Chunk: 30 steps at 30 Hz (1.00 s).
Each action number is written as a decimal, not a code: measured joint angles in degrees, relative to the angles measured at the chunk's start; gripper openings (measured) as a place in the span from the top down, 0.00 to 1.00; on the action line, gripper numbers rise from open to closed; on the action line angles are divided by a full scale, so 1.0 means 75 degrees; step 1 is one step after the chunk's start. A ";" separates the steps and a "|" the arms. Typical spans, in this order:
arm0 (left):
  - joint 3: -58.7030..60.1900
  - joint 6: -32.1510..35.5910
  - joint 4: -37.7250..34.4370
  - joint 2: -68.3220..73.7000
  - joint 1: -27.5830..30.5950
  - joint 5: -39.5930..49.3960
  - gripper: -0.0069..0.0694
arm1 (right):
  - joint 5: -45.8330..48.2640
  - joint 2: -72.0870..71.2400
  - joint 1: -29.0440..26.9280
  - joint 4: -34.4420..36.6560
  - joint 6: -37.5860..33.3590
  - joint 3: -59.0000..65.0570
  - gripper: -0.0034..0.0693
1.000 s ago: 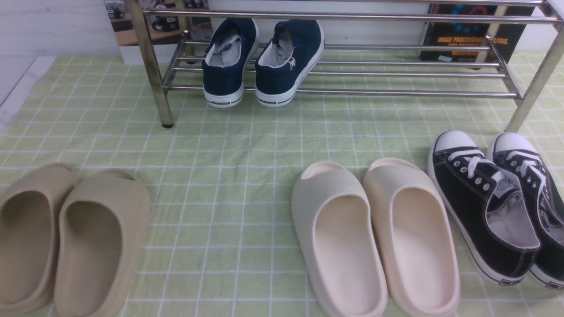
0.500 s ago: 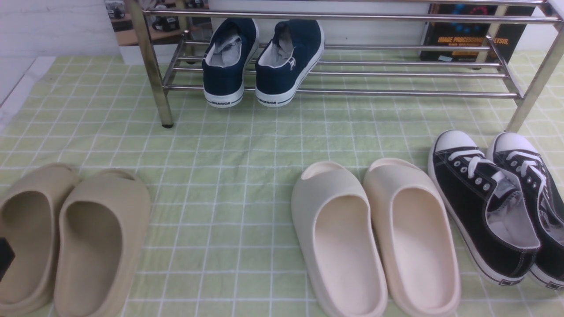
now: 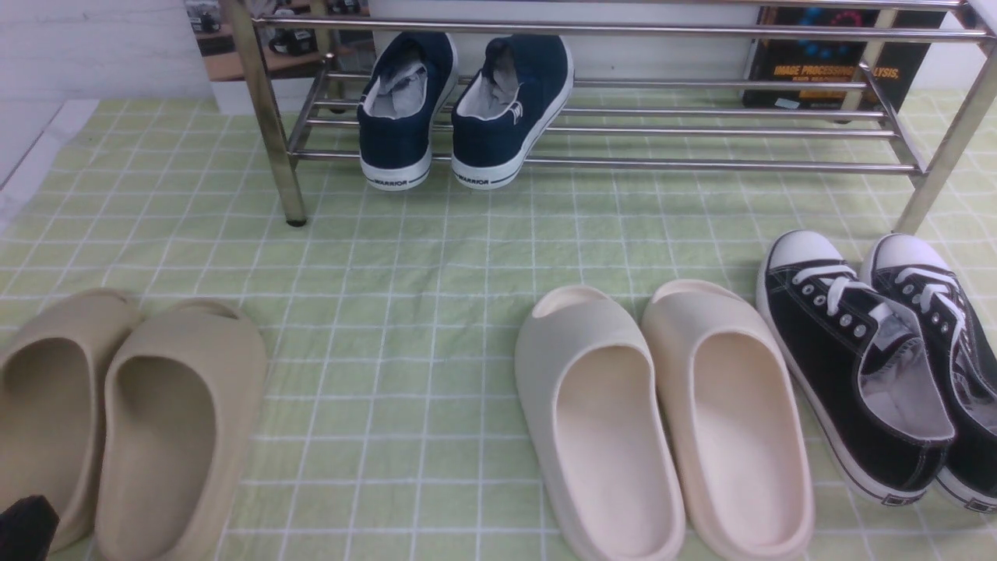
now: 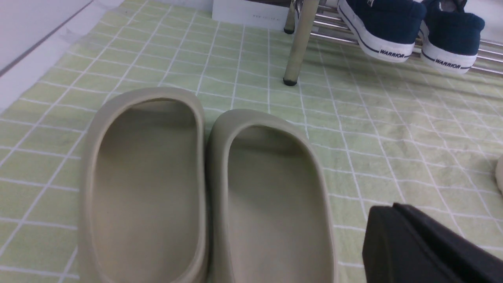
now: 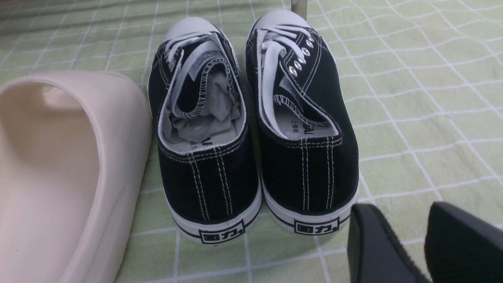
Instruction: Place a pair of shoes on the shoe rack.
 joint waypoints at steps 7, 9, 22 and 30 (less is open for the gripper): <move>0.0163 -0.0327 0.0165 0.0000 0.0000 0.0258 0.93 | 0.0000 0.0000 0.0000 0.0000 0.0000 0.0000 0.62; 0.0351 -0.0366 0.0169 0.0000 0.0000 0.0277 0.93 | 0.0000 0.0000 0.0000 0.0000 0.0000 0.0000 0.62; 0.0584 -0.0523 0.0260 0.0000 0.0277 0.0292 0.93 | 0.0000 0.0000 0.0000 0.0000 0.0000 0.0000 0.62; 0.0584 0.0040 0.0409 0.0000 0.0383 0.0292 0.93 | 0.0000 0.0000 0.0000 0.0000 0.0000 0.0000 0.62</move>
